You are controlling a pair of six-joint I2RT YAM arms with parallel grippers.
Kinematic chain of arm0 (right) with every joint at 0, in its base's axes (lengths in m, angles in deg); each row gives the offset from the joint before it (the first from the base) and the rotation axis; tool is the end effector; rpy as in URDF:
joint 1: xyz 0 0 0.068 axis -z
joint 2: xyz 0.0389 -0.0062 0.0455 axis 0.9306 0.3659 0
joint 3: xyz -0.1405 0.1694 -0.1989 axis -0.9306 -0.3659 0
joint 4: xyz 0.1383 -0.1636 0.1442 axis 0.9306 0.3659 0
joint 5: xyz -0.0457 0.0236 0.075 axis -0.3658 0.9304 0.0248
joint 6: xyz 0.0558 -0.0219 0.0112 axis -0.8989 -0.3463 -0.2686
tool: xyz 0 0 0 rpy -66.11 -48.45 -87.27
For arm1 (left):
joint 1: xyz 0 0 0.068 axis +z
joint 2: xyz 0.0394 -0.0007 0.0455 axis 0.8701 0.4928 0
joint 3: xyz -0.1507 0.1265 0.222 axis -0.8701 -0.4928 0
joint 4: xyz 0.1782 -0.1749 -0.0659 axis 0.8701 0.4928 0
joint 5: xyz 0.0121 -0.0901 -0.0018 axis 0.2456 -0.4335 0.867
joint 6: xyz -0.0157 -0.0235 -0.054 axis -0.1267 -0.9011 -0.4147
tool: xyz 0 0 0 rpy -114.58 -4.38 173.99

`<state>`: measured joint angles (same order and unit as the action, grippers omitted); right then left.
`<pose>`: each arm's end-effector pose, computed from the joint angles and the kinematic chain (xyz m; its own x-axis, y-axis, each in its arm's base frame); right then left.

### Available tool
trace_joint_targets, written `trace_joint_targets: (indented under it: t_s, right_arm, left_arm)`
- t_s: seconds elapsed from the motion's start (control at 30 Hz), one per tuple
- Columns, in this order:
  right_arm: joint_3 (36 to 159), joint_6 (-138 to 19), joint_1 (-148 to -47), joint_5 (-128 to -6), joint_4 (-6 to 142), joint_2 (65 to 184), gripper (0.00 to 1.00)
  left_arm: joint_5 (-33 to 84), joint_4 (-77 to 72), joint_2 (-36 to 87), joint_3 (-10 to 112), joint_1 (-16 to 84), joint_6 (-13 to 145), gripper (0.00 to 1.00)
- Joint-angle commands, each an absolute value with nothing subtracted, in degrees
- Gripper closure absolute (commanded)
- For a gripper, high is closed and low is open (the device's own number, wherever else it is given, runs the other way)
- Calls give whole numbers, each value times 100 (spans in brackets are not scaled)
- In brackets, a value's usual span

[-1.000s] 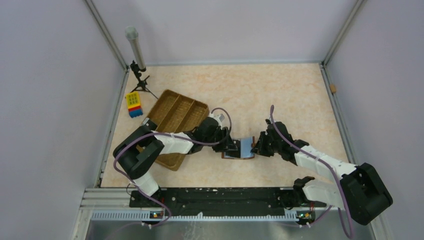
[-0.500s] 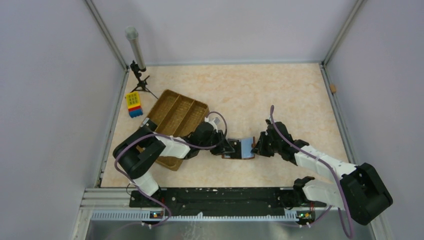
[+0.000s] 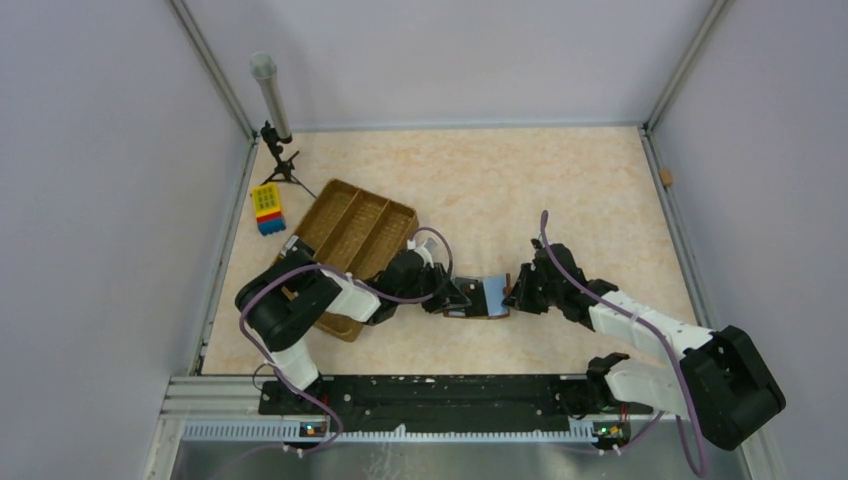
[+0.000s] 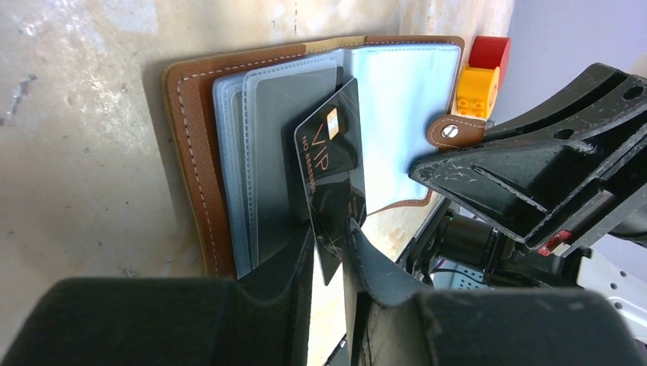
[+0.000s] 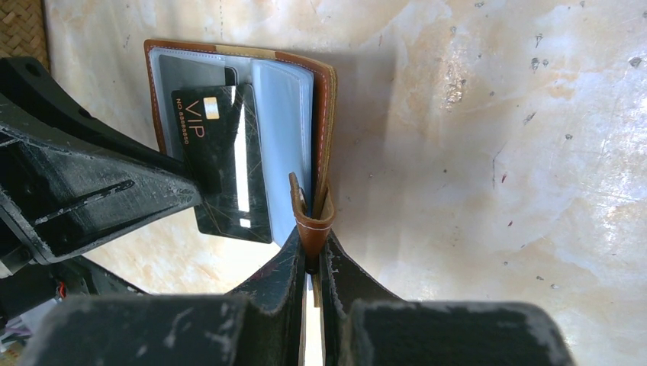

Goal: Put the credit cards into the card holder
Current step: Insert the credit card into the card holder.

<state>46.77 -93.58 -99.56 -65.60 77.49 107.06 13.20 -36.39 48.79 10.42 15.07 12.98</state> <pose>0.1632 0.1065 0.1769 -0.8801 0.2291 -0.4159 -0.0216 0.8556 0.5171 0.2078 -0.2332 0.1362 -0.9497 -0.2378 -0.2040 0.0480 0.5329 -0.8448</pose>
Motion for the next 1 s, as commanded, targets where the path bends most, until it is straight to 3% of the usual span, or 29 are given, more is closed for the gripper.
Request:
trace_joint_targets:
  t_s: [0.0,0.33,0.63,0.97]
  right_arm:
    - [4716,-9308,-10009,-6626,7776,10630,100]
    - [4742,-9294,-10013,-6642,7817,10633,100]
    - [4751,-9283,-10009,-6651,7842,10633,100]
    - [4783,-9263,-10011,-6694,7923,10611,100]
  left_arm:
    - [1482,-4187,5116,819,1530,1082,79]
    - [1503,-4462,5308,822,1530,955,84]
    - [1600,-4568,5380,751,1534,973,100]
    - [1606,-4442,5110,526,1804,1406,100]
